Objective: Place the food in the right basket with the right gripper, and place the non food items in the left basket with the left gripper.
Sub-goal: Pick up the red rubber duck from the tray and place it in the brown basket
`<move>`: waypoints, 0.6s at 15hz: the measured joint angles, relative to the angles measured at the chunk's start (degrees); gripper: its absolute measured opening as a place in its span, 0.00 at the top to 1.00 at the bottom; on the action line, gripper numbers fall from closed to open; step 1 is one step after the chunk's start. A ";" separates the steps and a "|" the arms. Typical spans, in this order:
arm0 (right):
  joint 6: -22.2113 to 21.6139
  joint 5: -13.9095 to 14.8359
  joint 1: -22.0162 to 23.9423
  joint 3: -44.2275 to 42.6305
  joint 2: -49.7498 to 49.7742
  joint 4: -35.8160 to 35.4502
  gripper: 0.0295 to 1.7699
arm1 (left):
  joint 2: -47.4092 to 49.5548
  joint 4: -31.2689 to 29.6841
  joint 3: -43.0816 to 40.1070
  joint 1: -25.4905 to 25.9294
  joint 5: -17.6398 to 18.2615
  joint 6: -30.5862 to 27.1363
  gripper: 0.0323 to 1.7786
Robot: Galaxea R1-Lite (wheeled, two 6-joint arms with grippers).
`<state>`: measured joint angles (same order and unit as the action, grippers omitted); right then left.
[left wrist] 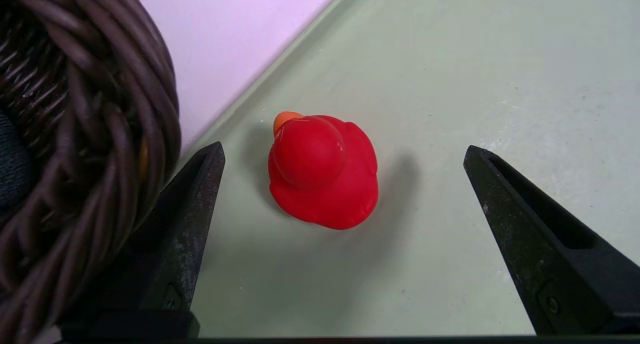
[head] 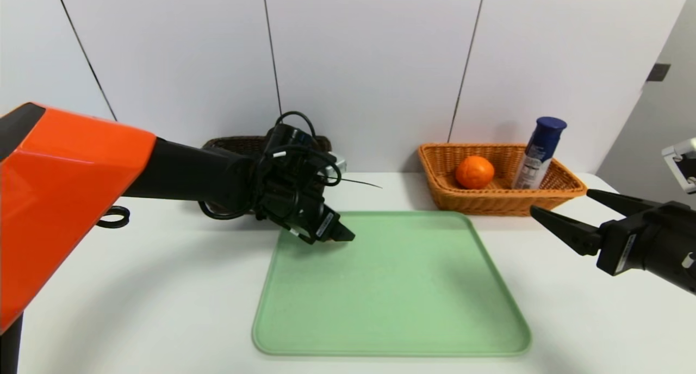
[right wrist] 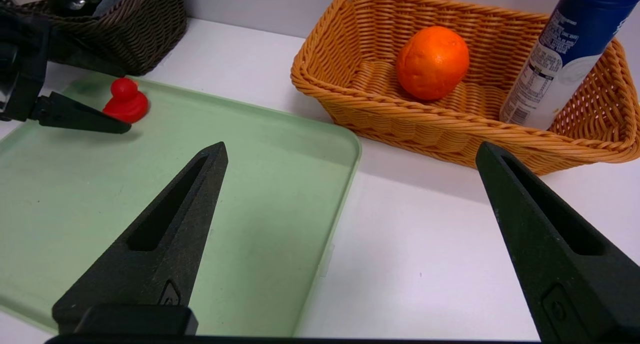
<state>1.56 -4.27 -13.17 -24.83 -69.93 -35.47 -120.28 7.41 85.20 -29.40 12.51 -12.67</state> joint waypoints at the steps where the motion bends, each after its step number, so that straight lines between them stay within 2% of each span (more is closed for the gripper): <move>1: -0.02 0.00 0.00 0.00 -0.05 0.00 0.03 | -0.46 -0.96 -0.06 -0.02 -0.06 0.00 0.05; 9: -0.02 0.00 0.00 -0.28 -0.63 -0.07 0.03 | -2.49 -2.04 -0.22 0.61 -0.17 -0.43 0.05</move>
<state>1.54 -4.27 -13.17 -25.11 -70.56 -35.55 -122.77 5.38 84.98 -28.79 12.34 -13.09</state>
